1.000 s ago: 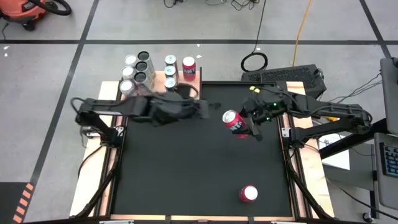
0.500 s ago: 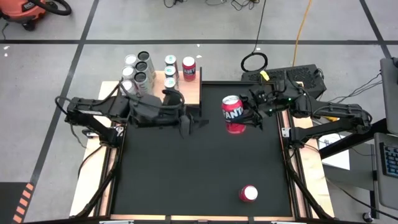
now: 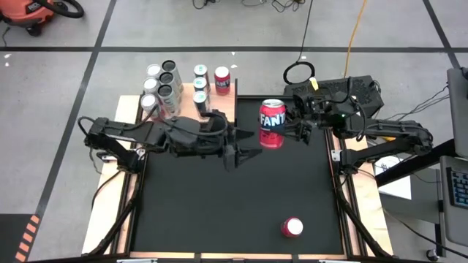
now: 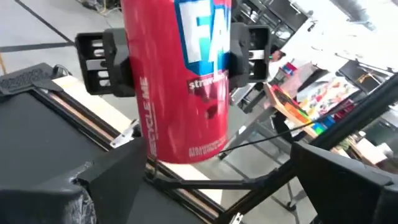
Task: Place canned beverage on shelf
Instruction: Put the top red soda can on the shelf aligned with the other red soda can
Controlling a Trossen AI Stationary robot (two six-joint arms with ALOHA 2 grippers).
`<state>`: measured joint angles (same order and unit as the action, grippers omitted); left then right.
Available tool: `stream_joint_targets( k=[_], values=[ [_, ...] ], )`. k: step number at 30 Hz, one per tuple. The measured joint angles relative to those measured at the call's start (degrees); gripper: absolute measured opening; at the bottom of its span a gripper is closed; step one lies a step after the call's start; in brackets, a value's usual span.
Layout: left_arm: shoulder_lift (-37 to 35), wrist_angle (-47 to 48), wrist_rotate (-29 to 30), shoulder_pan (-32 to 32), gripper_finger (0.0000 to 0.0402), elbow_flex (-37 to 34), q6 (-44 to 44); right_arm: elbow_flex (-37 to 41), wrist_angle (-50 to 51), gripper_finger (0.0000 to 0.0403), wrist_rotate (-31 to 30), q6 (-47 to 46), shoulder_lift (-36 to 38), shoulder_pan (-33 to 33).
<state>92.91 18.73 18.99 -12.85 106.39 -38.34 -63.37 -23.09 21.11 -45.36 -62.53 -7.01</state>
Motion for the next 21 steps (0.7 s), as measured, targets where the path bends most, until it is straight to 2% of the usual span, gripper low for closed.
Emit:
stream_joint_targets(
  k=[7, 18, 21],
  values=[
    [1.06, 0.92, 0.92, 2.94, 0.04, 0.0, -0.12, 0.0, -1.01, 0.0274, -0.18, 0.22, -0.43, 0.0],
    [4.45, -3.95, -8.09, 6.65, 0.04, -0.02, 1.28, 0.0, -0.92, 0.0274, -3.38, 2.25, -0.41, -0.04],
    [5.82, -7.0, -8.53, 7.55, 0.04, 0.12, 1.31, 0.0, -0.84, 0.0274, -3.27, 2.54, -0.41, -0.04]
  ],
)
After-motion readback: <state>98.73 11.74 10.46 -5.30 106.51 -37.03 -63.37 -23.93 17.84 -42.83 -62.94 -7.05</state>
